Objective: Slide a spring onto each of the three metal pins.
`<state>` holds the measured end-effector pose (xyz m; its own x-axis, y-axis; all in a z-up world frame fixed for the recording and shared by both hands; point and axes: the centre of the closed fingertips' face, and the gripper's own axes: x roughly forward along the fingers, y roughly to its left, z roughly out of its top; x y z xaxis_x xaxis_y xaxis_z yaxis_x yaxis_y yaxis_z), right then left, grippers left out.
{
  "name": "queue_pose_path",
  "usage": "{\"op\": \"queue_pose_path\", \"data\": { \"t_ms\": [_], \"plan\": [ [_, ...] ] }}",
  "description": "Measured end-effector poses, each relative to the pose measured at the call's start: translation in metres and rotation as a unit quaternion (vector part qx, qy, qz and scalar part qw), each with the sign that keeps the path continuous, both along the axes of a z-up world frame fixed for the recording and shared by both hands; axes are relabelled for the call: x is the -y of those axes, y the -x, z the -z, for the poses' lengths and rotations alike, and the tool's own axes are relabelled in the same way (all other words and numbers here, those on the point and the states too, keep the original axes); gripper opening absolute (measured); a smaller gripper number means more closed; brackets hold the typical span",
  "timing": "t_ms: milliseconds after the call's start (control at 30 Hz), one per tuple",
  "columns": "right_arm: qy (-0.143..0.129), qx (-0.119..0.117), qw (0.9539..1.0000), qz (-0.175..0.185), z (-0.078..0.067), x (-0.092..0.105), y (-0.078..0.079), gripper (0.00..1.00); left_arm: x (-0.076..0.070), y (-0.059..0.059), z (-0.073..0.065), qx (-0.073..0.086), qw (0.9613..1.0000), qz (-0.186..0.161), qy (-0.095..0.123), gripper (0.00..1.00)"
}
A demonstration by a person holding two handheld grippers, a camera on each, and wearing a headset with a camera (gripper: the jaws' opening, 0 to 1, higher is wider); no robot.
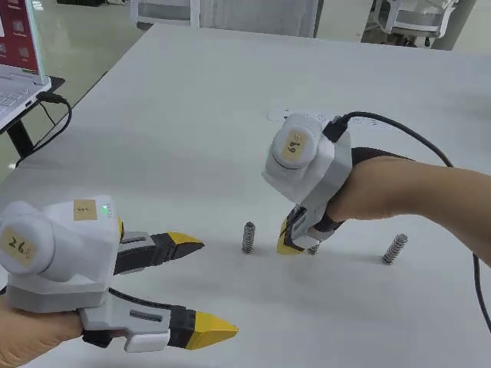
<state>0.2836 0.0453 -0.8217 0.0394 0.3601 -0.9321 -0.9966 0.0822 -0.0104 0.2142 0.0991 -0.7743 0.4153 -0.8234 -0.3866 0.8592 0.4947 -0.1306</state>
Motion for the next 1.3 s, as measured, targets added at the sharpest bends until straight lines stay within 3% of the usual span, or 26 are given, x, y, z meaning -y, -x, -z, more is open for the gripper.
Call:
{"op": "queue_pose_path", "data": {
  "t_ms": [500,700,1133,1300],
  "plan": [
    [-0.060,0.005,0.9973,0.042,-0.004,0.019,0.023,0.18,0.006,0.000,0.001,-0.003,1.0000,0.002,0.001,0.68],
    [-0.074,0.010,0.9957,0.055,-0.006,0.026,0.031,0.21,0.010,0.000,0.001,-0.004,1.0000,0.006,0.002,0.68],
    [-0.123,0.023,0.9871,0.100,-0.018,0.042,0.040,0.27,0.011,0.001,0.000,-0.005,1.0000,0.004,0.004,0.69],
    [-0.151,0.023,0.9798,0.129,-0.020,0.047,0.040,0.29,0.013,0.001,-0.001,-0.004,1.0000,0.002,0.006,0.69]
  ]
}}
